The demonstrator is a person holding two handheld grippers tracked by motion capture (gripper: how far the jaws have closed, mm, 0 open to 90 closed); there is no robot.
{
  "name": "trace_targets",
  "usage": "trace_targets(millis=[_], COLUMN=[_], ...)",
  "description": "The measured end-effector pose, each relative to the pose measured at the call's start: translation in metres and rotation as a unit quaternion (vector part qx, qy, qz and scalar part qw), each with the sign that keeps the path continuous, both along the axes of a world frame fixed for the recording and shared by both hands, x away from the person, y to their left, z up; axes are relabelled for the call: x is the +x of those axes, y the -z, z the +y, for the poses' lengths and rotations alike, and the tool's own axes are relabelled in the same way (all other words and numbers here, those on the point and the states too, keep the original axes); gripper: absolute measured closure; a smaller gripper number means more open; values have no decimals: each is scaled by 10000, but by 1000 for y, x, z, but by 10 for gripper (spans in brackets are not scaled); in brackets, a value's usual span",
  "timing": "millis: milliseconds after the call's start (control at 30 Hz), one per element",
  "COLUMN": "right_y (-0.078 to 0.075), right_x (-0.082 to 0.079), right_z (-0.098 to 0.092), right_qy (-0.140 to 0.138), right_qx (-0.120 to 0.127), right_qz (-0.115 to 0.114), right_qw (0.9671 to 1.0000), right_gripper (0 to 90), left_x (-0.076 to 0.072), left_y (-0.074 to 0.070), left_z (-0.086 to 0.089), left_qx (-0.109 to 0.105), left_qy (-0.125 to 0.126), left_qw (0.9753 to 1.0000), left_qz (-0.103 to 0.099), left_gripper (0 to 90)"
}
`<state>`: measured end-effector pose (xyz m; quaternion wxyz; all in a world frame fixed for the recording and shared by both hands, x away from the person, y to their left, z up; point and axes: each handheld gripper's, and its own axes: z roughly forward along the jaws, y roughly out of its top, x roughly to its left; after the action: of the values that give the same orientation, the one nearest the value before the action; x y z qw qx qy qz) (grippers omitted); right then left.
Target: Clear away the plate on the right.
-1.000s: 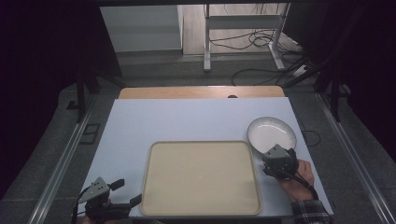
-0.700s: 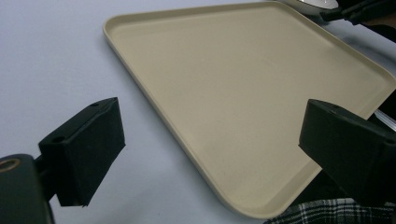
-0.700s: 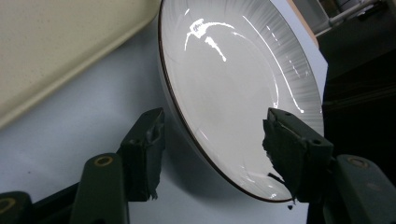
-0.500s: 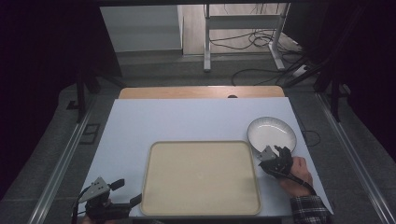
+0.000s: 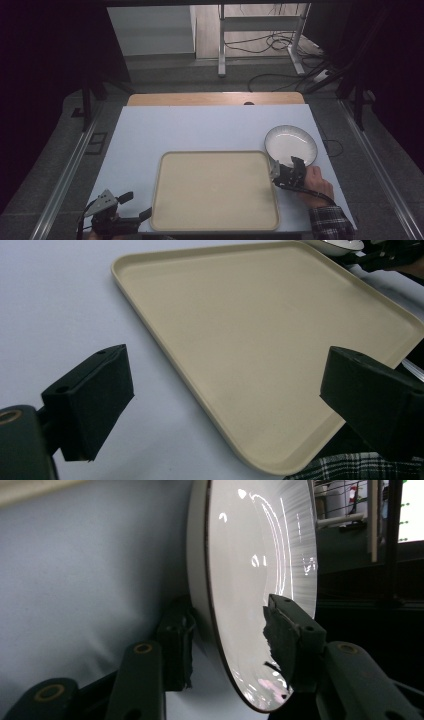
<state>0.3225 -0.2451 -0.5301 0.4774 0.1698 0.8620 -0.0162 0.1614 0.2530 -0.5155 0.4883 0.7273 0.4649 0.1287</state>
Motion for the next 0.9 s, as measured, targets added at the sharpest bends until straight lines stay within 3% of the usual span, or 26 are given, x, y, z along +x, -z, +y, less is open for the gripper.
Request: trace_targets(millis=[167, 533, 900], right_y=[4, 14, 18], right_x=[1, 2, 0], right_z=[4, 9, 10], right_qy=[-46, -313, -399], right_qx=[-325, -942, -1139], right_qz=[-6, 75, -67], right_qw=[9995, 9950, 9927], right_gripper=[592, 784, 791], left_x=[0, 0, 0], left_y=[0, 0, 0], left_z=[0, 0, 0], left_qx=[0, 7, -3], left_qy=[1, 6, 16], left_qw=[10000, 10000, 10000], left_qz=[-4, -7, -14], left_gripper=[65, 65, 65])
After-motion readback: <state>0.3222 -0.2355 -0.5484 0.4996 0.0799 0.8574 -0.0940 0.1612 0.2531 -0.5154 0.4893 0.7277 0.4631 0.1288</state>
